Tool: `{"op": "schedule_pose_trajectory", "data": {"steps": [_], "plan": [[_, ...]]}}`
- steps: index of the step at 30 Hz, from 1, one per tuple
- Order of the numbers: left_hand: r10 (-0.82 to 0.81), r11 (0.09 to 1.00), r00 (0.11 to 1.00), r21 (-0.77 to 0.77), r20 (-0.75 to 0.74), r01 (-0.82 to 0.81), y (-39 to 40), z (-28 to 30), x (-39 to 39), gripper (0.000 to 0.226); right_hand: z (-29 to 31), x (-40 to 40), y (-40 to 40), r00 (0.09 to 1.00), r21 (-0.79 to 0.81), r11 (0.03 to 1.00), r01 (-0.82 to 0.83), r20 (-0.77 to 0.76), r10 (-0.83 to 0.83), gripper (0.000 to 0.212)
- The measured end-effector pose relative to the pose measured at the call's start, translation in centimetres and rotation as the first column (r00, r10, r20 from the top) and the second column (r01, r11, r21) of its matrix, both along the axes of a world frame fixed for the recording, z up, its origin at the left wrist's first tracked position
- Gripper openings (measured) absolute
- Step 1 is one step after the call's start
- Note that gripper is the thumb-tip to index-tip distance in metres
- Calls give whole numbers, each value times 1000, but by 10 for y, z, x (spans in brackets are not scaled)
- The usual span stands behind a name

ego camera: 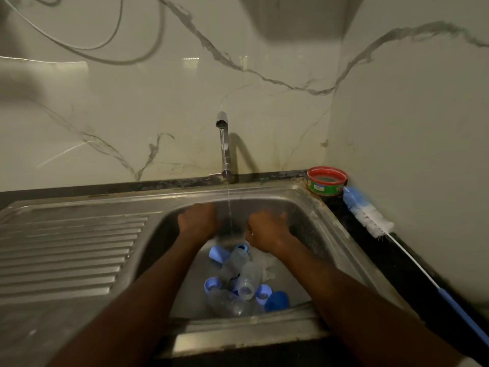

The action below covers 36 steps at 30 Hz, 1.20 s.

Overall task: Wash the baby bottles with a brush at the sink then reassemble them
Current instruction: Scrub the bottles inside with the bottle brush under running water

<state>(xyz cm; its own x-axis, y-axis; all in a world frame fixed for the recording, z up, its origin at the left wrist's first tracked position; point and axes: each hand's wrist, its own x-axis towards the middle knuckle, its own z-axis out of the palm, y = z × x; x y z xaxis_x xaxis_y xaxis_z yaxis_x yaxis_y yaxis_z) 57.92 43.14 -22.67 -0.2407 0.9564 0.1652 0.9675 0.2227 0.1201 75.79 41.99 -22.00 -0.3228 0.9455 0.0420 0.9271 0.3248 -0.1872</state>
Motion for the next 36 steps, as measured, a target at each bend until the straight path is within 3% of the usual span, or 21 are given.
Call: {"op": "schedule_pose_trajectory", "data": {"steps": [4,6,11,14,18,21,27,36], "plan": [[36,960,999,-278,20,-29,-31,-19,-4,30,15,9,-12,995,60,996,72,60,-76,18],[17,967,1000,-253,1,-16,-37,-25,-4,32,26,17,-16,989,136,985,103,87,-116,23],[-167,960,986,-233,-19,158,-27,-36,-3,40,55,65,-23,950,295,906,304,-25,-311,16],[-272,938,962,-226,-11,262,-17,-41,4,44,68,111,-36,861,275,818,506,-100,-499,17],[-365,913,931,-203,-20,354,-14,-44,16,37,65,167,-64,769,210,746,632,-46,-638,26],[-348,927,930,-192,-122,322,-13,-49,20,36,51,182,-78,758,181,743,645,-28,-651,37],[-396,886,903,-329,-170,326,-12,-61,13,48,34,175,-84,765,223,749,624,21,-644,33],[-424,884,836,-359,-348,300,-11,-67,29,66,30,168,-87,787,134,776,616,-150,-599,45]]}}
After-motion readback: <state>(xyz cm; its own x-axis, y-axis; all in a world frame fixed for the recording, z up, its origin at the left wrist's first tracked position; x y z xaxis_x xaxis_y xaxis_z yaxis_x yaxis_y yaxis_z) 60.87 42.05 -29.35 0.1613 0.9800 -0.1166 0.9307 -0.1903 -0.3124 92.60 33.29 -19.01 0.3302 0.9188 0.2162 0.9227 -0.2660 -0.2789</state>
